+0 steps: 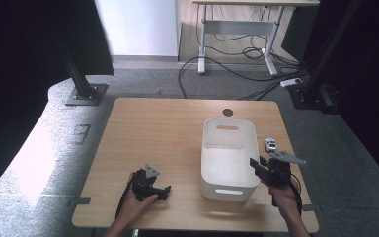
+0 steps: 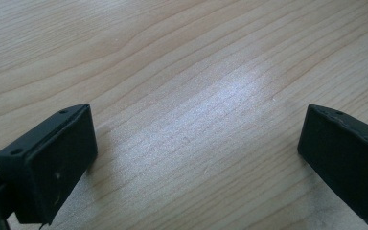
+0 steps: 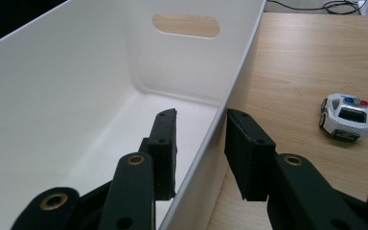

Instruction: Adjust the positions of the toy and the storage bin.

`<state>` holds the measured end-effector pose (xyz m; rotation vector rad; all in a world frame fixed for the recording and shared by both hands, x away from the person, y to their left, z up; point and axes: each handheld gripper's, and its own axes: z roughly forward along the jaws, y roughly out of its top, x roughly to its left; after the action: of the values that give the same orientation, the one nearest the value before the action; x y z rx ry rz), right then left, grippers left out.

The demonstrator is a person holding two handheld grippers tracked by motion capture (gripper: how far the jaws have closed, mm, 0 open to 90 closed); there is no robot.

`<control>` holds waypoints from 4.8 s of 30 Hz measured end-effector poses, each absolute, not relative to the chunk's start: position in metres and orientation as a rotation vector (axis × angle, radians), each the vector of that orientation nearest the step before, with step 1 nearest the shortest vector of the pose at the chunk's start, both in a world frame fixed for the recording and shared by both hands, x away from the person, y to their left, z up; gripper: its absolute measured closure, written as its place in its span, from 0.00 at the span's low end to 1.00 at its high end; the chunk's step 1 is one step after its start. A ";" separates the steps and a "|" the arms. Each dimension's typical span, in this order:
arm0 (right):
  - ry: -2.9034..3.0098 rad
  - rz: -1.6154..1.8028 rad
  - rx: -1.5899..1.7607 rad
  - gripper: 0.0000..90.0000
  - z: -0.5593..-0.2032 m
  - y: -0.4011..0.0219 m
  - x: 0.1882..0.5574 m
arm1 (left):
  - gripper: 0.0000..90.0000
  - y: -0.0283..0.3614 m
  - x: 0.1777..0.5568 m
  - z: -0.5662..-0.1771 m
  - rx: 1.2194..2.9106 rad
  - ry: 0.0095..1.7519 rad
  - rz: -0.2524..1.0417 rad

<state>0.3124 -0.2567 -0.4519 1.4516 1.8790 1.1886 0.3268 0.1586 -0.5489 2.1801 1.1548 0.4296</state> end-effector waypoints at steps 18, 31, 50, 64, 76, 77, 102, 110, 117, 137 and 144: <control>1.886 1.175 1.424 0.73 -0.451 -0.245 0.315 | 0.00 0.159 0.327 -0.549 2.180 1.155 0.430; 1.903 1.180 1.412 0.73 -0.451 -0.234 0.317 | 0.00 0.159 0.327 -0.549 2.181 1.153 0.431; 1.910 1.202 1.398 0.73 -0.452 -0.210 0.323 | 0.00 0.159 0.327 -0.549 2.181 1.154 0.430; 1.902 1.217 1.406 0.70 -0.453 -0.203 0.320 | 0.00 0.159 0.327 -0.549 2.184 1.153 0.431; 1.902 1.225 1.373 0.67 -0.454 -0.202 0.320 | 0.00 0.159 0.327 -0.549 2.184 1.152 0.431; 1.898 1.227 1.354 0.66 -0.455 -0.202 0.320 | 0.00 0.159 0.327 -0.549 2.184 1.152 0.431; 1.803 1.324 1.319 0.41 -0.442 -0.252 0.302 | 0.00 0.159 0.327 -0.549 2.183 1.154 0.430; 1.809 1.301 1.340 0.39 -0.444 -0.263 0.301 | 0.00 0.159 0.327 -0.549 2.183 1.153 0.429; 1.818 1.247 1.365 0.39 -0.452 -0.271 0.300 | 0.00 0.159 0.327 -0.549 2.183 1.153 0.430; 1.807 1.125 1.456 0.34 -0.470 -0.297 0.306 | 0.00 0.158 0.328 -0.549 2.189 1.142 0.425; 1.805 1.092 1.481 0.33 -0.477 -0.305 0.310 | 0.00 0.158 0.328 -0.549 2.188 1.142 0.425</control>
<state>0.3101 -0.3046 -0.4766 1.4814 1.8049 1.0920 0.3279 0.1582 -0.5488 2.1884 1.1419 0.4254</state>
